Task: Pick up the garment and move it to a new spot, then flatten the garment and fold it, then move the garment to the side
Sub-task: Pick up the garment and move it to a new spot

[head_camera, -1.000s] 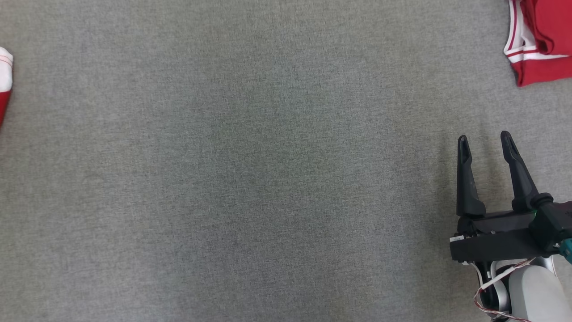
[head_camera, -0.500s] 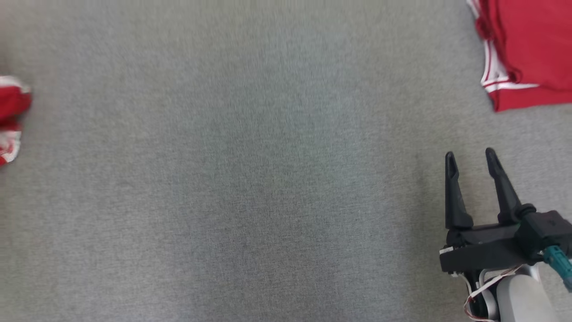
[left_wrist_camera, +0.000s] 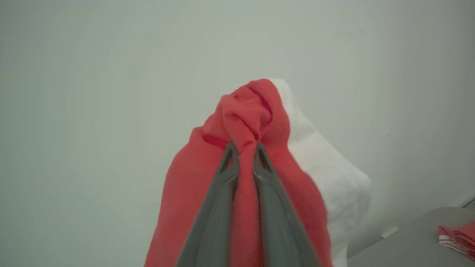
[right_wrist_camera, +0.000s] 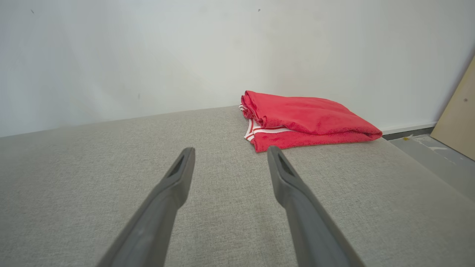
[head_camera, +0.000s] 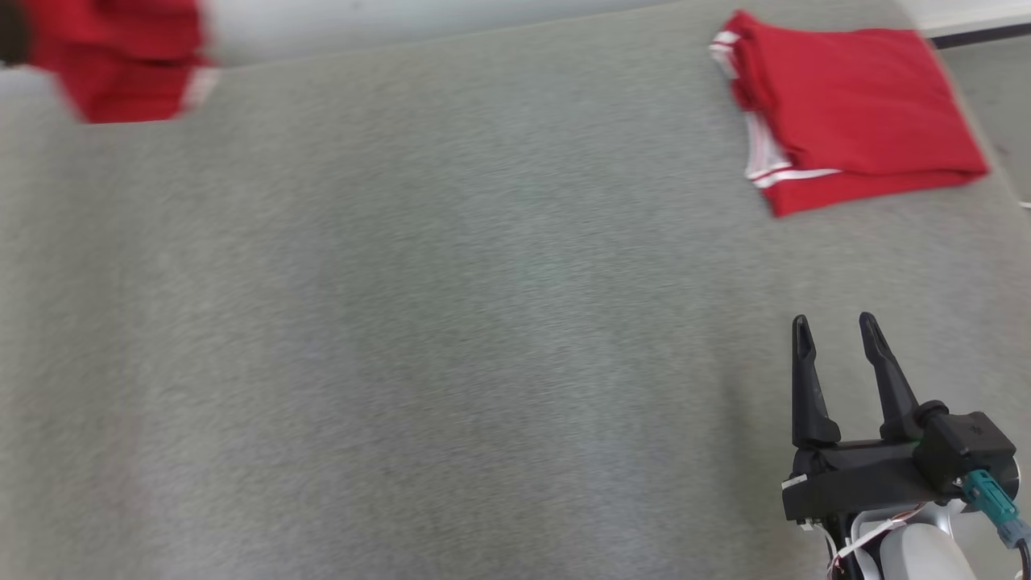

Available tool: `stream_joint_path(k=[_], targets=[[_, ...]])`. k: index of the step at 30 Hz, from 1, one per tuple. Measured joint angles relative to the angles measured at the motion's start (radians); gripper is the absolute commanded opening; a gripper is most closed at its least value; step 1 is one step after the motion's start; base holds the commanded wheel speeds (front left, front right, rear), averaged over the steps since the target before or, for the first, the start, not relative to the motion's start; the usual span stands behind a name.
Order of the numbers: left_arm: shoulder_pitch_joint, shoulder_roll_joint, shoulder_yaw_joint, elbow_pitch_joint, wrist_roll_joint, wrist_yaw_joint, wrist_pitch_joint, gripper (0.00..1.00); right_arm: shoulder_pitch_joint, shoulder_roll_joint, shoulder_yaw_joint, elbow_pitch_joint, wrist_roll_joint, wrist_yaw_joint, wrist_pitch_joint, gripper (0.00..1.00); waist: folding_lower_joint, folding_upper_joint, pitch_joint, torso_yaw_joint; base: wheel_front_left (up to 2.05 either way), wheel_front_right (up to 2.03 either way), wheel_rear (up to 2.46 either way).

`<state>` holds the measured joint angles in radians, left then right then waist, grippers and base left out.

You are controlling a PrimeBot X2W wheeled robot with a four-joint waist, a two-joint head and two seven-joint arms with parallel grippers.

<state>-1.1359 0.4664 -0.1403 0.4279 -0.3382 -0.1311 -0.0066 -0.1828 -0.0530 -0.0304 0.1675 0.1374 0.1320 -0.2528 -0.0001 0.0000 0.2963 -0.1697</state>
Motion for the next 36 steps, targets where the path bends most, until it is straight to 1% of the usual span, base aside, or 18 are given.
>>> stream_joint_path(k=[5, 9, 14, 18, 20, 22, 23, 27, 32, 36], targets=[[-0.002, -0.092, -0.070, -0.105, -0.005, 0.008, 0.047, 0.00, 0.000, 0.001, 0.003, 0.026, 0.034, 0.000, -0.005, 1.00, 0.0000, 0.0000, -0.019, -0.068, 0.00, 0.00, 0.00], [0.029, -0.172, -0.114, -0.139, -0.018, 0.024, 0.059, 0.00, 0.000, 0.001, 0.009, 0.042, 0.051, 0.000, -0.008, 1.00, 0.0000, 0.0000, -0.031, -0.124, 0.00, 0.00, 0.00], [0.097, -0.253, -0.155, -0.148, -0.035, 0.042, 0.037, 0.00, 0.007, 0.001, 0.005, 0.035, 0.055, 0.000, -0.009, 1.00, 0.0000, -0.0001, -0.042, -0.184, 0.00, 0.00, 0.00], [0.207, -0.289, -0.176, -0.144, -0.050, 0.053, 0.003, 0.00, 0.012, 0.001, -0.005, 0.030, 0.055, 0.000, -0.009, 1.00, 0.0000, 0.0000, -0.047, -0.206, 0.00, 0.00, 0.00], [0.278, -0.298, -0.182, -0.140, -0.062, 0.062, -0.014, 0.00, 0.016, 0.001, -0.006, 0.028, 0.055, 0.000, -0.009, 1.00, 0.0000, 0.0000, -0.048, -0.201, 0.00, 0.00, 0.00], [0.354, -0.304, -0.178, -0.133, -0.077, 0.079, -0.041, 0.00, 0.018, 0.002, -0.007, 0.028, 0.053, 0.000, -0.009, 1.00, 0.0000, 0.0000, -0.049, -0.190, 0.00, 0.00, 0.00], [0.431, -0.304, -0.178, -0.122, -0.086, 0.084, -0.058, 0.00, 0.019, 0.002, -0.007, 0.029, 0.048, 0.000, -0.009, 1.00, 0.0000, -0.0001, -0.048, -0.174, 0.00, 0.00, 0.00], [0.576, -0.300, -0.178, -0.109, -0.092, 0.104, -0.108, 0.00, 0.020, 0.002, -0.007, 0.034, 0.033, 0.000, -0.009, 1.00, 0.0000, 0.0000, -0.050, -0.136, 0.00, 0.00, 0.00], [0.723, -0.290, -0.166, -0.094, -0.105, 0.123, -0.164, 0.00, 0.021, 0.002, 0.001, 0.040, 0.012, 0.000, -0.009, 1.00, 0.0001, 0.0000, -0.058, -0.087, 0.00, 0.00, 0.00], [0.806, -0.289, -0.162, -0.095, -0.110, 0.135, -0.198, 0.00, 0.030, 0.002, 0.006, 0.047, 0.001, 0.000, -0.009, 1.00, 0.0000, -0.0001, -0.070, -0.049, 0.00, 0.00, 0.00]])
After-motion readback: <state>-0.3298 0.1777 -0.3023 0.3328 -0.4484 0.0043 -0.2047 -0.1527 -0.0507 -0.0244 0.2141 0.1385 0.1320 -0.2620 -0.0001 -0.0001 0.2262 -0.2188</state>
